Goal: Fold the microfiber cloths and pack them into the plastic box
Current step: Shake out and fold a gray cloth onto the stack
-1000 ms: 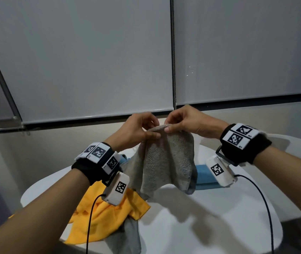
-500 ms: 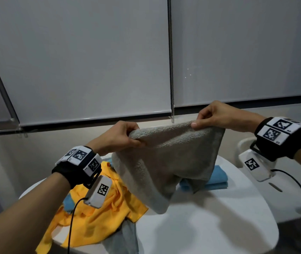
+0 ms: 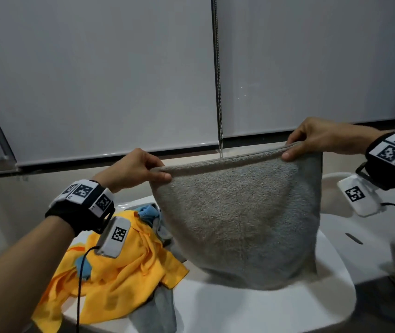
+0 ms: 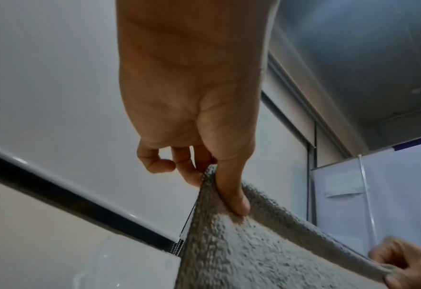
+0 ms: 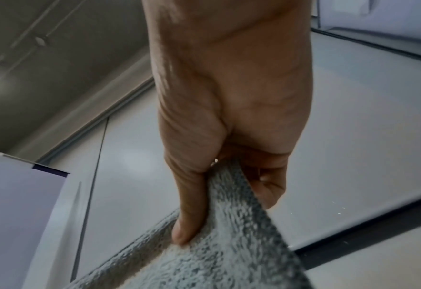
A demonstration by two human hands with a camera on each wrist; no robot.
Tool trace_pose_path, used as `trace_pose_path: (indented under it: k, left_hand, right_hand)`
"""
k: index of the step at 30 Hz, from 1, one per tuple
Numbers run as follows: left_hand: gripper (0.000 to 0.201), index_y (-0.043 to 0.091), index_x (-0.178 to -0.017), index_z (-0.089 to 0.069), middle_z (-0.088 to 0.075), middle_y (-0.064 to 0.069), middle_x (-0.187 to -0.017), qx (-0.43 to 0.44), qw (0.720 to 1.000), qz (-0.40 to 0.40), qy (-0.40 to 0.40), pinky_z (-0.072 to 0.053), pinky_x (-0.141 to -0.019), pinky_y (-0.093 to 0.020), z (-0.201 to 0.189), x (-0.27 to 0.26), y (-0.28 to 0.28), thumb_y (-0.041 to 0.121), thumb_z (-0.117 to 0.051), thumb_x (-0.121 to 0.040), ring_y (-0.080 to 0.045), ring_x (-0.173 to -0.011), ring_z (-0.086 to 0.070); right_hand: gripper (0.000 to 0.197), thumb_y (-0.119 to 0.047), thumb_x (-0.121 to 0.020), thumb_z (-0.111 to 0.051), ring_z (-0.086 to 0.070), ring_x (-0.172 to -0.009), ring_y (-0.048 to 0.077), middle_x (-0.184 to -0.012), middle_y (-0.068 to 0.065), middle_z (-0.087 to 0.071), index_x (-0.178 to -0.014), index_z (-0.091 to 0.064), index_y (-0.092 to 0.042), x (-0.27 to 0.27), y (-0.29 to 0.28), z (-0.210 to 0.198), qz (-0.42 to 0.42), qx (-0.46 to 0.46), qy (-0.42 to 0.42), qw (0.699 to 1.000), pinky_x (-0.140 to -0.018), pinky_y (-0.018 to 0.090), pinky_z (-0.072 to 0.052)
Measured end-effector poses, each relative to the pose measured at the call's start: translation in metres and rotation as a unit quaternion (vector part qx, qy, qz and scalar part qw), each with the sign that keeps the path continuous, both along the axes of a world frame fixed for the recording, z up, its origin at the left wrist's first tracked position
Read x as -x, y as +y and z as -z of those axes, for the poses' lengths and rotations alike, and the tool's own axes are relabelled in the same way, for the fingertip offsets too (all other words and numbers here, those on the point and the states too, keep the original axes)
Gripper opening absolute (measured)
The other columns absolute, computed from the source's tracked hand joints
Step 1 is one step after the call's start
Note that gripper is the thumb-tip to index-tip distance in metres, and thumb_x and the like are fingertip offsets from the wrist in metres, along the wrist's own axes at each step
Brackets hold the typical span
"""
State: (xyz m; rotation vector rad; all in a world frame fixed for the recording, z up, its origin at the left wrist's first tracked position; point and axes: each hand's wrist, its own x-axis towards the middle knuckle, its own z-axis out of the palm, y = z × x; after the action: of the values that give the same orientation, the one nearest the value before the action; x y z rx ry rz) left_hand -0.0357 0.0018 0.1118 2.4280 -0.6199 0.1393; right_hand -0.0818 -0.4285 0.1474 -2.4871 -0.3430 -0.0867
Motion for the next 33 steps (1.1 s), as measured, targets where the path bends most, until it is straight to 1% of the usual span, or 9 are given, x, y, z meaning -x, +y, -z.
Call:
trace_pose_path:
  k: [3, 6, 9, 12, 18, 23, 27, 30, 33]
  left_hand:
    - [0.015, 0.018, -0.087, -0.078, -0.074, 0.005, -0.077, 0.052, 0.997, -0.041, -0.029, -0.047, -0.072, -0.026, 0.015, -0.014, -0.001, 0.031, -0.081, -0.081, -0.007, -0.077, -0.066]
    - [0.017, 0.004, -0.087, -0.073, -0.068, 0.002, -0.072, 0.219, 0.974, -0.047, -0.043, -0.046, -0.066, -0.019, 0.018, -0.020, -0.011, 0.017, -0.080, -0.080, -0.001, -0.064, -0.059]
    - [0.016, 0.009, -0.081, -0.062, -0.066, -0.001, -0.075, 0.412, 0.911, 0.015, -0.012, -0.056, -0.073, -0.026, 0.004, -0.010, -0.016, 0.014, -0.077, -0.076, -0.011, -0.071, -0.063]
    - [0.011, 0.012, -0.089, -0.059, -0.068, -0.003, -0.083, 0.462, 0.882, 0.086, 0.039, -0.059, -0.081, -0.032, 0.001, 0.010, -0.018, 0.014, -0.068, -0.083, -0.016, -0.083, -0.066]
    - [0.029, 0.002, -0.095, -0.059, -0.063, -0.017, -0.086, 0.323, 0.908, 0.153, 0.217, -0.059, -0.068, -0.033, 0.073, 0.048, -0.008, 0.018, -0.080, -0.082, -0.025, -0.080, -0.066]
    - [0.019, -0.001, -0.106, -0.061, -0.067, -0.022, -0.099, 0.190, 0.897, 0.161, 0.366, -0.057, -0.075, -0.040, 0.141, 0.072, -0.009, 0.008, -0.070, -0.092, -0.034, -0.093, -0.067]
    - [0.022, -0.008, -0.113, -0.060, -0.073, -0.001, -0.082, 0.143, 0.916, 0.122, 0.355, -0.055, -0.066, -0.023, 0.171, 0.082, -0.024, 0.007, -0.062, -0.097, -0.013, -0.075, -0.070]
    - [0.021, -0.005, -0.109, -0.063, -0.072, -0.022, -0.098, 0.145, 0.921, 0.063, 0.356, -0.059, -0.080, -0.045, 0.201, 0.071, -0.028, 0.012, -0.065, -0.096, -0.032, -0.090, -0.072]
    - [0.011, -0.001, -0.106, -0.066, -0.072, -0.021, -0.095, 0.139, 0.923, 0.008, 0.359, -0.060, -0.074, -0.042, 0.227, 0.064, -0.031, 0.005, -0.061, -0.097, -0.028, -0.086, -0.072]
  right_hand:
    - [0.024, -0.027, -0.075, -0.083, -0.062, -0.068, 0.013, -0.074, 0.009, -0.072, -0.080, -0.077, -0.004, -0.008, -0.016, 0.018, 0.027, -0.039, -0.010, 0.999, -0.065, 0.026, -0.047]
    - [0.033, -0.021, -0.083, -0.077, -0.055, -0.067, 0.015, -0.067, 0.008, -0.057, -0.074, -0.063, 0.008, -0.013, -0.026, 0.024, 0.042, -0.112, -0.062, 0.991, -0.064, 0.027, -0.046]
    - [0.013, -0.010, -0.092, -0.065, -0.060, -0.070, 0.012, -0.073, 0.003, -0.061, -0.080, -0.064, -0.008, -0.005, -0.030, 0.011, 0.043, -0.239, -0.127, 0.962, -0.069, 0.028, -0.052]
    - [0.013, -0.003, -0.096, -0.057, -0.064, -0.076, 0.011, -0.085, 0.005, -0.064, -0.091, -0.065, -0.012, 0.014, -0.033, 0.004, 0.015, -0.341, -0.130, 0.931, -0.068, 0.024, -0.058]
    - [0.018, -0.009, -0.089, -0.064, -0.061, -0.088, 0.025, -0.096, 0.019, -0.065, -0.104, -0.066, 0.001, 0.058, -0.052, 0.076, -0.008, -0.256, 0.071, 0.964, -0.069, 0.027, -0.055]
    - [0.016, -0.007, -0.090, -0.067, -0.064, -0.090, 0.029, -0.100, 0.027, -0.067, -0.102, -0.069, 0.004, 0.082, -0.062, 0.157, -0.010, -0.201, 0.223, 0.954, -0.076, 0.034, -0.052]
    - [0.021, -0.014, -0.091, -0.070, -0.065, -0.090, 0.030, -0.103, 0.031, -0.066, -0.104, -0.069, 0.002, 0.079, -0.065, 0.208, 0.014, -0.182, 0.270, 0.945, -0.080, 0.043, -0.052]
    - [0.024, -0.015, -0.090, -0.072, -0.066, -0.086, 0.027, -0.097, 0.028, -0.067, -0.104, -0.067, 0.003, 0.072, -0.066, 0.236, 0.042, -0.178, 0.285, 0.941, -0.076, 0.042, -0.054]
    - [0.023, -0.013, -0.089, -0.071, -0.067, -0.078, 0.018, -0.087, 0.015, -0.069, -0.104, -0.065, 0.004, 0.066, -0.063, 0.255, 0.064, -0.173, 0.311, 0.932, -0.066, 0.033, -0.055]
